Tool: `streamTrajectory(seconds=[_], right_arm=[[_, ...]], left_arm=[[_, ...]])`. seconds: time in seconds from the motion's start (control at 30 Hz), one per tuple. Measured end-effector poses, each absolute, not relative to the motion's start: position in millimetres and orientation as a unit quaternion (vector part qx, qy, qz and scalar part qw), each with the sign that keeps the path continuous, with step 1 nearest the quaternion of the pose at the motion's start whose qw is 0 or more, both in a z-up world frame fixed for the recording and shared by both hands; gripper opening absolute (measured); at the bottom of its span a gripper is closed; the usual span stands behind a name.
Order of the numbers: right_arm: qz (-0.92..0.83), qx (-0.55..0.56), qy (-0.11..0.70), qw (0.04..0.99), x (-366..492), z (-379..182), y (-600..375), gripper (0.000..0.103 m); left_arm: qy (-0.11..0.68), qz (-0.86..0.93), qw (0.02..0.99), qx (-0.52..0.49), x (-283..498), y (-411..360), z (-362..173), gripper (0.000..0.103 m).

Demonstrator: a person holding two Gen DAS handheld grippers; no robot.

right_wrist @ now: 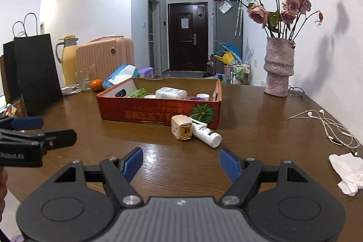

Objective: Organize rigid objects
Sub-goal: 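Withdraw both tools from the box toward the plug adapter and spray bottle, then grasp the beige plug adapter with the left tool while the right tool grasps the white spray bottle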

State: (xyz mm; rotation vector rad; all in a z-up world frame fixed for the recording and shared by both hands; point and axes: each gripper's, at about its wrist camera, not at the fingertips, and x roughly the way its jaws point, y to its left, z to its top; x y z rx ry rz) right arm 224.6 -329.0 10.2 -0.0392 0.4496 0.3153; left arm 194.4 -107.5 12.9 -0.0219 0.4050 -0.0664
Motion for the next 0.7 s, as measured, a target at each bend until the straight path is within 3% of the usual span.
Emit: streamTrajectory(seconds=[0.37,0.43,0.7], right_arm=[[0.14,-0.024,0.25,0.958,283.1,-5.4,-344.0,0.072],[0.131,-0.031,0.259,0.956,302.8,-9.1,-344.7,0.066],[0.137,-0.056,0.282,0.948,364.6,-23.8,-337.5,0.066]], left_arm=[[0.238,-0.052,0.97,-0.021,254.5,-128.8,-3.5,0.103],[0.247,-0.058,0.967,-0.034,272.8,-132.9,-4.9,0.103],[0.279,-0.092,0.951,-0.098,353.3,-150.0,-9.8,0.103]])
